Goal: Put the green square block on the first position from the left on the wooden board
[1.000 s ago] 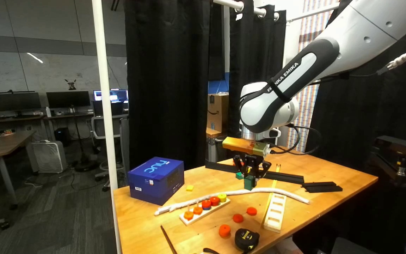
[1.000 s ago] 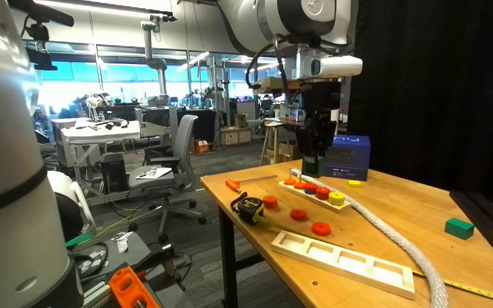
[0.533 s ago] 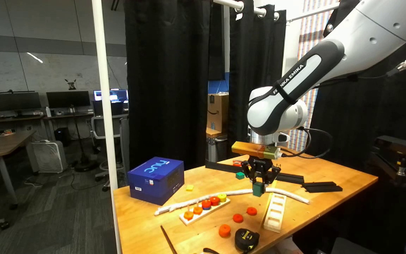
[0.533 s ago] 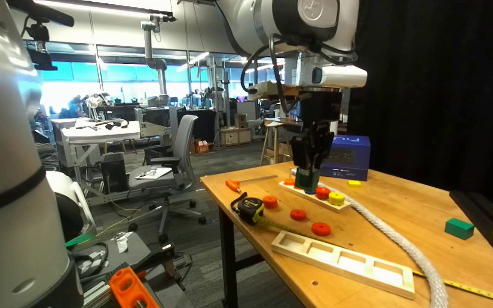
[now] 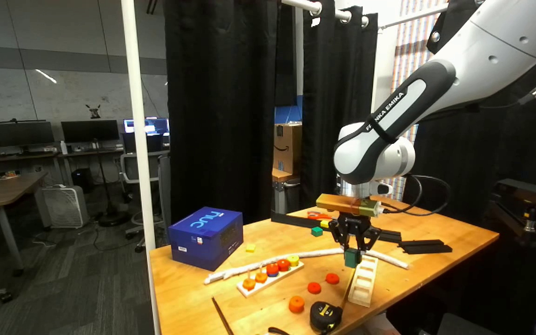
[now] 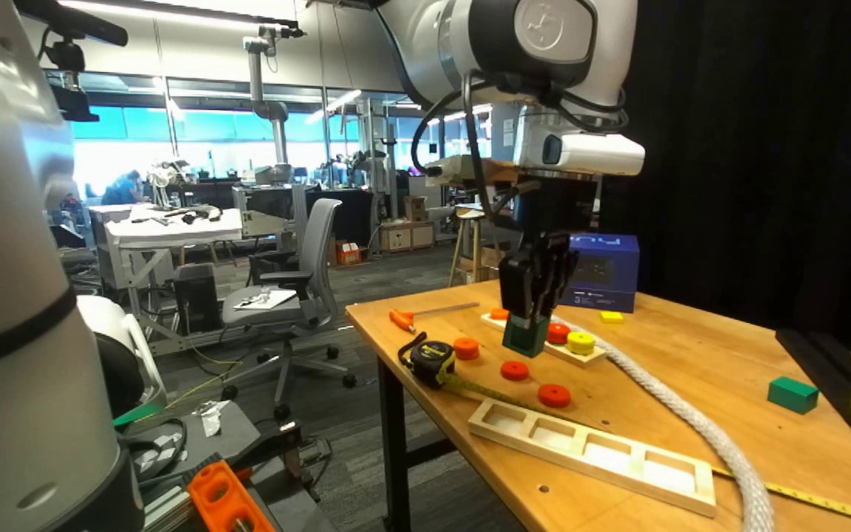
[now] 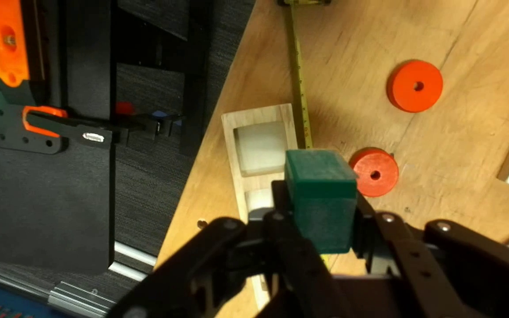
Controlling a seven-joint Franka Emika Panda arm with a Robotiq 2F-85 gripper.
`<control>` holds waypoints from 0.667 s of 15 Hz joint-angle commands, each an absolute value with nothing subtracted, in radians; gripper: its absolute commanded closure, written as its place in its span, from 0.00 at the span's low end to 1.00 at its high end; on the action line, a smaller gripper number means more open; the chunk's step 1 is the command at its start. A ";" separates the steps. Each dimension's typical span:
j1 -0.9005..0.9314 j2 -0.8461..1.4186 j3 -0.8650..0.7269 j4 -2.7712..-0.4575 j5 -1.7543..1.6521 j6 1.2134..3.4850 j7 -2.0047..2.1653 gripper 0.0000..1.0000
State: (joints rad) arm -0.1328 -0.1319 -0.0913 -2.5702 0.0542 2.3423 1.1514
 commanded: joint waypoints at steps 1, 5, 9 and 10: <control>-0.135 -0.135 -0.097 -2.593 0.106 2.349 1.103 0.84; -0.141 -0.116 -0.104 -2.604 0.124 2.352 1.089 0.84; -0.146 -0.082 -0.112 -2.601 0.134 2.351 1.075 0.84; -0.146 -0.074 -0.114 -2.599 0.138 2.350 1.072 0.84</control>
State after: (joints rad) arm -0.1409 -0.0899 -0.1034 -2.6017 0.1020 2.3431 1.1127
